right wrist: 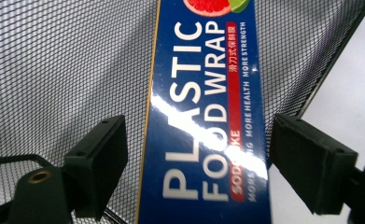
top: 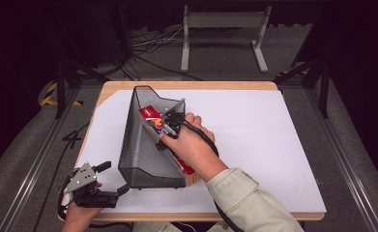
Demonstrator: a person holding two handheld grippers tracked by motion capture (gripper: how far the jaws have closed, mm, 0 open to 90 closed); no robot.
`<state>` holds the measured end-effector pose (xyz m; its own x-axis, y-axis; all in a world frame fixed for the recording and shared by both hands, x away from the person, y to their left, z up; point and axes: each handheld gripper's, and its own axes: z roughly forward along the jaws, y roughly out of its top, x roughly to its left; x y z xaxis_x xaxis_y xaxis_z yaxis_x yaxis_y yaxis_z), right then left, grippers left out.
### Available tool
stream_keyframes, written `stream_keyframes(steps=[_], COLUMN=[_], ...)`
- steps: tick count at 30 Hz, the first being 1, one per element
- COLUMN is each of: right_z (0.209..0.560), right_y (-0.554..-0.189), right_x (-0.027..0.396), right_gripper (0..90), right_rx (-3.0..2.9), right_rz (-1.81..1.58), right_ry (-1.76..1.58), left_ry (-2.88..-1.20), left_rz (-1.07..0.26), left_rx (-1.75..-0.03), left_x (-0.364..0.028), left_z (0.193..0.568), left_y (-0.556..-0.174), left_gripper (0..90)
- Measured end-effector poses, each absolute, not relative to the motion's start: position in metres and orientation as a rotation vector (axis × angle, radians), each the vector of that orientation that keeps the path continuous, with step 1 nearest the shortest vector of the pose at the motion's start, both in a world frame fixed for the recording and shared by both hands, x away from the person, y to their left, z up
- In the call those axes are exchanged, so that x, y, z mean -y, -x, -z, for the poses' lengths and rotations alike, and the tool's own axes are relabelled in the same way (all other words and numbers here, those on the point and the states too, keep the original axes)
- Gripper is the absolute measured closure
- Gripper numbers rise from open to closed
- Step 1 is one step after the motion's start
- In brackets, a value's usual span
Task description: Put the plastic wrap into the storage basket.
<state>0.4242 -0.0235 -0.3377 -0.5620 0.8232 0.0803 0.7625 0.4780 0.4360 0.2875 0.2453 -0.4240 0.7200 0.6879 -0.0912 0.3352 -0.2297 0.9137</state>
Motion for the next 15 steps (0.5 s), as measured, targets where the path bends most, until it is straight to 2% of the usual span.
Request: stream_keyframes(steps=[7,15], right_z=[0.32,0.303], right_y=[-0.415,-0.407], right_x=[0.038,0.051], right_gripper=[15.7,16.3], right_rx=[-2.485,-2.424], right_rz=[-0.912,-1.082], right_ry=[-1.224,-1.125], left_ry=[-1.833,-1.832], left_rz=[-0.405,-0.406], left_rx=[-0.802,-0.805], left_x=[-0.246,-0.246], left_z=[0.425,0.425], left_y=[-0.288,-0.288], left_gripper=[0.9,1.0])
